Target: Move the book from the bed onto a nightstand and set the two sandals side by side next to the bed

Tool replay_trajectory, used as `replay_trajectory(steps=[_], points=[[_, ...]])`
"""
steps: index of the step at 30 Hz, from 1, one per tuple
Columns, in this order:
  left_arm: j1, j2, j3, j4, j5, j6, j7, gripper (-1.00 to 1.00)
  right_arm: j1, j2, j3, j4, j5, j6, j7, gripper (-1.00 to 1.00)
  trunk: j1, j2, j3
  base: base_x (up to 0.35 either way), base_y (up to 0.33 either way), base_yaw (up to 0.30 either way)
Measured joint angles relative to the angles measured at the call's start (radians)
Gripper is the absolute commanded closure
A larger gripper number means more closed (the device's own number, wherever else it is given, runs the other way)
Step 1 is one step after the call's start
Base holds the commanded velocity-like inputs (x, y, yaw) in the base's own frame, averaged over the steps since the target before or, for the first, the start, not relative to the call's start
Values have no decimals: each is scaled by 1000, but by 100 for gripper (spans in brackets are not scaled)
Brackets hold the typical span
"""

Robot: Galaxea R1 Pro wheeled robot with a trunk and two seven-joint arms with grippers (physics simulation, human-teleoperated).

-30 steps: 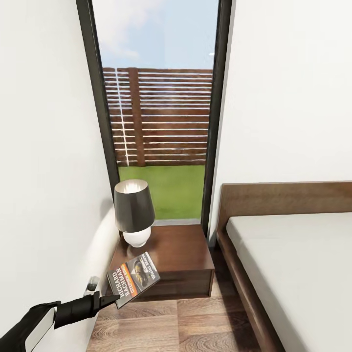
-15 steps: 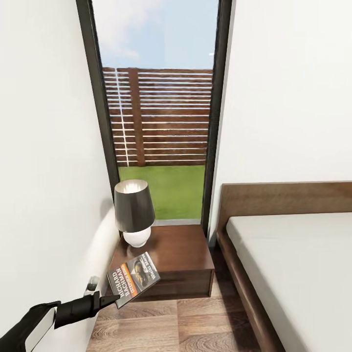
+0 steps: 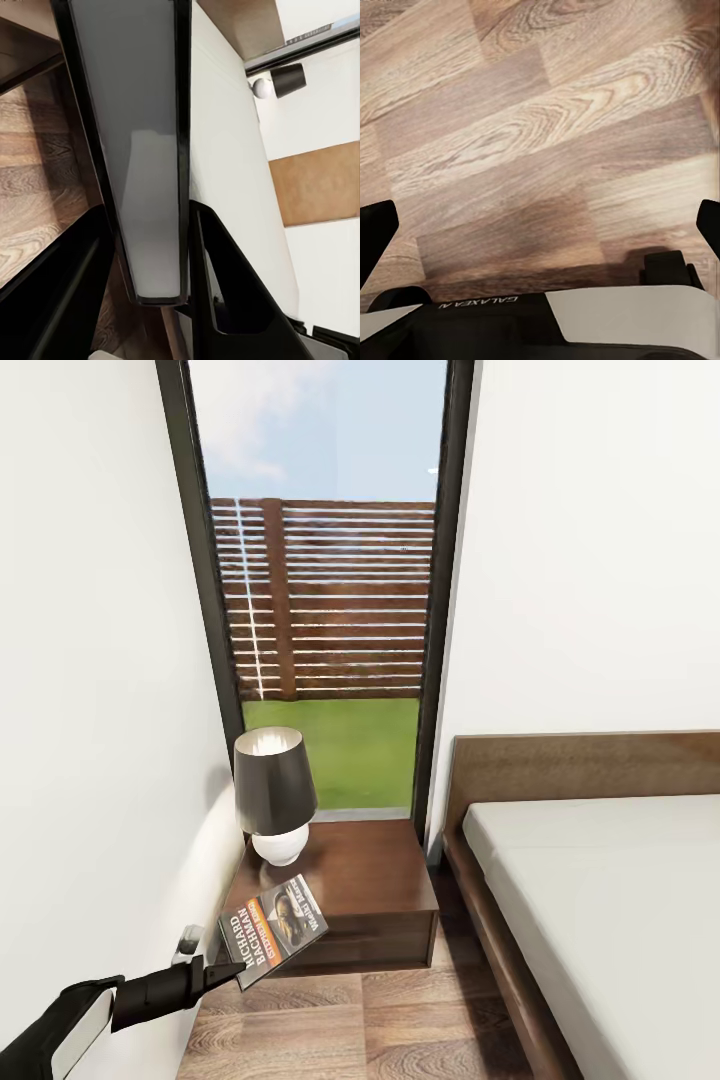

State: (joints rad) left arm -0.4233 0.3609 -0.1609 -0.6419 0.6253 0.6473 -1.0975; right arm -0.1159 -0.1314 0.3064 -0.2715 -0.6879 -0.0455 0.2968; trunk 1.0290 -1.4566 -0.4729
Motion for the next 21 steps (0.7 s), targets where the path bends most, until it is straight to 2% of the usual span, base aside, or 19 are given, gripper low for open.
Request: replay_trajectory(steps=[4,6,10,15,16,21], points=[[0,0,0,0,0,0,-2,100,0,4,-15,-1,-16,-8,-16,-100,0,0,0,0,0,0],[1,0,0,0,1,0,-3,100,0,6,-39,-6,-51,-28,-21,-100,0,0,0,0,0,0],[1,0,0,-1,1,0,-5,100,0,13,-62,-25,-116,-60,-26,-100,0,0,0,0,0,0],[0,0,0,-1,2,0,-5,100,0,22,-74,-38,-207,-84,-28,-100,0,0,0,0,0,0],[0,0,0,-1,2,0,-5,100,0,26,-76,-41,-241,-88,-29,-100,0,0,0,0,0,0],[0,0,0,-1,2,0,-6,100,0,38,-81,-45,-315,-97,-30,-100,0,0,0,0,0,0]])
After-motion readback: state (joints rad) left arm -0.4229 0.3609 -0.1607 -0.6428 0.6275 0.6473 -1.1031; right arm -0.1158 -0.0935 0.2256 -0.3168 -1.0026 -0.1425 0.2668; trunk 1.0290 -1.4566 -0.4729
